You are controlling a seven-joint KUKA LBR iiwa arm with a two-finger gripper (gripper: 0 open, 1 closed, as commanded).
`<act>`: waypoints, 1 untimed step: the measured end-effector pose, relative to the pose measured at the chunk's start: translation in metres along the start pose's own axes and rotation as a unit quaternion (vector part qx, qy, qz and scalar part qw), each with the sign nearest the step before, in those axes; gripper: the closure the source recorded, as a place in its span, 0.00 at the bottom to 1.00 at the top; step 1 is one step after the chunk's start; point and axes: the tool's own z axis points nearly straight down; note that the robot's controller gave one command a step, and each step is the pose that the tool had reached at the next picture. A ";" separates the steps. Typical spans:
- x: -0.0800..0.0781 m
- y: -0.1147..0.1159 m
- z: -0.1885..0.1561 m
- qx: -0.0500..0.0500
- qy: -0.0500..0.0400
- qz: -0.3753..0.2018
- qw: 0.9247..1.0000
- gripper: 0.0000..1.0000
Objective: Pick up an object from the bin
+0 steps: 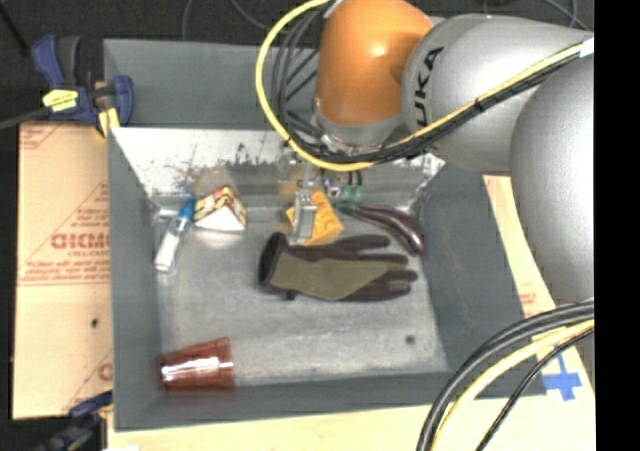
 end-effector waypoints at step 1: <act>-0.001 0.000 -0.006 0.000 -0.004 0.001 1.000 0.00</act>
Offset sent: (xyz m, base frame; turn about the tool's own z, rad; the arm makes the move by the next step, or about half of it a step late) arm -0.0479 -0.0610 -0.0967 -0.3136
